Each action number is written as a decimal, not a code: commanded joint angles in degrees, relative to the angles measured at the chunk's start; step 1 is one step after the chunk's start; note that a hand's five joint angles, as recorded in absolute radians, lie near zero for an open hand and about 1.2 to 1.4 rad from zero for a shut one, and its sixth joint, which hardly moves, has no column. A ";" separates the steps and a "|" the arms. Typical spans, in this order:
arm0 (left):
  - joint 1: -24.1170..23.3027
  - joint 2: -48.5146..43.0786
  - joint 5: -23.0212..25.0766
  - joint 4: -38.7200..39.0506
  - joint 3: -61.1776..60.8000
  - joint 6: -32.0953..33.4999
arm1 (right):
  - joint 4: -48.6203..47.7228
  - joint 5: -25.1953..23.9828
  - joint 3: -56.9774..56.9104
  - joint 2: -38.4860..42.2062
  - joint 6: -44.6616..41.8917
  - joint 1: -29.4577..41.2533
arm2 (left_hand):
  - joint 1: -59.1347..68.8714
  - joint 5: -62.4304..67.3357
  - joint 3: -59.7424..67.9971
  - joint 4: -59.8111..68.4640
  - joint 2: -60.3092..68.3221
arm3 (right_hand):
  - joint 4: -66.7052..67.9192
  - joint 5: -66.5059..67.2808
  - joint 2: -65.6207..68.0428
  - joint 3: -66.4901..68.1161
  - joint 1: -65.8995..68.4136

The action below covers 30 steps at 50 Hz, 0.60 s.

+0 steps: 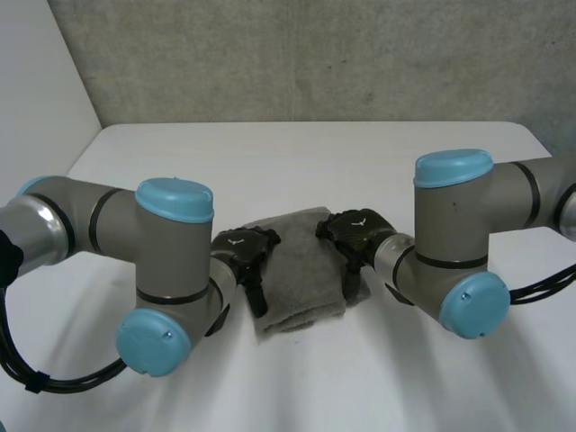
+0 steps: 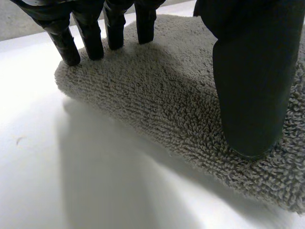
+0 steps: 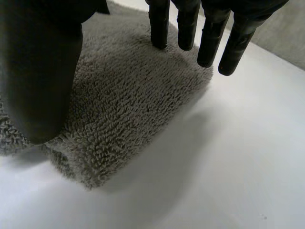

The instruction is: Fold the towel.

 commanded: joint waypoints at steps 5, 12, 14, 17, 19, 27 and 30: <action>0.30 6.61 -0.75 0.04 0.54 0.32 | -1.50 0.19 1.71 -8.79 -0.33 0.11 | 0.49 -0.49 0.33 0.36 0.28 | -4.43 -2.98 -4.58 -3.77 -3.14; 2.50 16.38 -1.02 -0.58 1.51 0.67 | -8.71 3.44 5.85 -20.77 -0.24 -2.62 | -0.35 -1.33 -0.51 -0.49 -0.56 | -4.43 -2.98 -4.58 -3.77 -3.14; 4.35 19.02 -1.46 -1.28 1.77 0.85 | -9.68 5.73 6.64 -23.76 -0.32 -4.11 | -0.35 -1.33 -0.51 -0.49 -0.56 | -4.43 -2.98 -4.58 -3.77 -3.14; 8.04 24.64 -2.86 -3.48 2.30 1.90 | -9.94 10.74 7.17 -28.15 -0.32 -6.31 | -0.35 -1.33 -0.51 -0.49 -0.56 | -4.43 -2.98 -4.58 -3.77 -3.14; 10.84 29.28 -3.91 -4.62 2.47 3.21 | -9.33 13.80 7.34 -30.60 -0.32 -7.97 | -0.35 -1.33 -0.51 -0.49 -0.56 | -4.43 -2.98 -4.58 -3.77 -3.14; 13.66 33.95 -4.09 -5.23 1.59 3.84 | -2.83 13.73 6.38 -32.54 -0.33 -9.74 | -0.35 -1.33 -0.51 -0.49 -0.56 | -4.43 -2.98 -4.58 -3.77 -3.14; 13.58 34.13 -4.09 -6.72 1.86 3.66 | -2.12 13.72 6.20 -32.55 -0.24 -9.82 | -0.35 -1.33 -0.51 -0.49 -0.56 | -4.43 -2.98 -4.58 -3.77 -3.14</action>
